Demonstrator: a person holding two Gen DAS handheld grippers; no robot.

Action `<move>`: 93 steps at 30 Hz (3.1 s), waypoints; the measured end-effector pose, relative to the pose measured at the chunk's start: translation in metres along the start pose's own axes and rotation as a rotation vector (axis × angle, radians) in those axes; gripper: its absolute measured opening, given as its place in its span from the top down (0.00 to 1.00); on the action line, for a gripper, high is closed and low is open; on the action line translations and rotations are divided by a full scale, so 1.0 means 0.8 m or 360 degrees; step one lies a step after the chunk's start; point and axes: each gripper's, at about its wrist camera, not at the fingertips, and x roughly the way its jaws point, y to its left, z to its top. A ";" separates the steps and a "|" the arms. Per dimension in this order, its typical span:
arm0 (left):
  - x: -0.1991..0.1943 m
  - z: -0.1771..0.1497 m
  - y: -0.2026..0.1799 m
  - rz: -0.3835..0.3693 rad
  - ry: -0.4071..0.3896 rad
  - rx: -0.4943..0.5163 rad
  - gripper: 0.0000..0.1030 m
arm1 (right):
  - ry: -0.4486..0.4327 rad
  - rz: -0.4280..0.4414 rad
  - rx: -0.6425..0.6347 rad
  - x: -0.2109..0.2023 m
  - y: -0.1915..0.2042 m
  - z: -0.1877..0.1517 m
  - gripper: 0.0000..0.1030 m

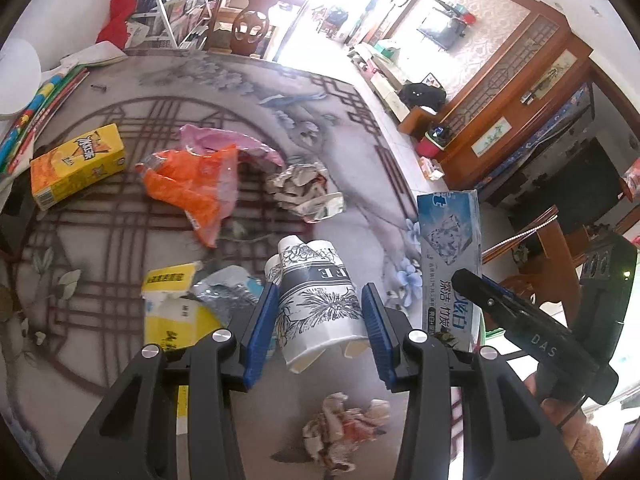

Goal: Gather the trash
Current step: 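Carry the paper cup and toothpaste box over the red bin with both tools, then open both tools to drop the cup and toothpaste box into the bin, then grasp the yellow iced tea carton with the left tool while the right tool returns to the table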

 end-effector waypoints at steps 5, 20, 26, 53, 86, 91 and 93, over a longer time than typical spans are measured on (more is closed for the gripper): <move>0.008 -0.001 -0.017 0.0005 0.0008 0.0010 0.61 | -0.0022 -0.0003 0.0033 -0.013 -0.023 -0.002 0.61; 0.059 0.004 -0.123 -0.0112 0.0090 0.0172 0.62 | -0.0062 -0.0080 0.0201 -0.042 -0.118 -0.004 0.61; 0.082 0.006 -0.169 -0.0167 0.0137 0.0243 0.62 | -0.0084 -0.0123 0.0270 -0.055 -0.159 -0.006 0.61; 0.205 -0.018 -0.366 -0.0469 0.0389 0.0601 0.41 | -0.0218 -0.0485 0.0800 -0.140 -0.352 -0.067 0.47; 0.041 0.098 0.050 0.0470 0.0032 0.0360 0.18 | -0.0036 -0.0258 0.0402 -0.030 -0.129 -0.016 0.38; 0.053 0.156 0.156 0.0750 0.0342 0.0504 0.14 | 0.0011 -0.0214 0.0358 -0.006 -0.076 -0.022 0.38; 0.064 0.171 0.186 0.0792 0.0423 0.0529 0.13 | 0.0031 -0.0196 0.0345 0.002 -0.053 -0.026 0.38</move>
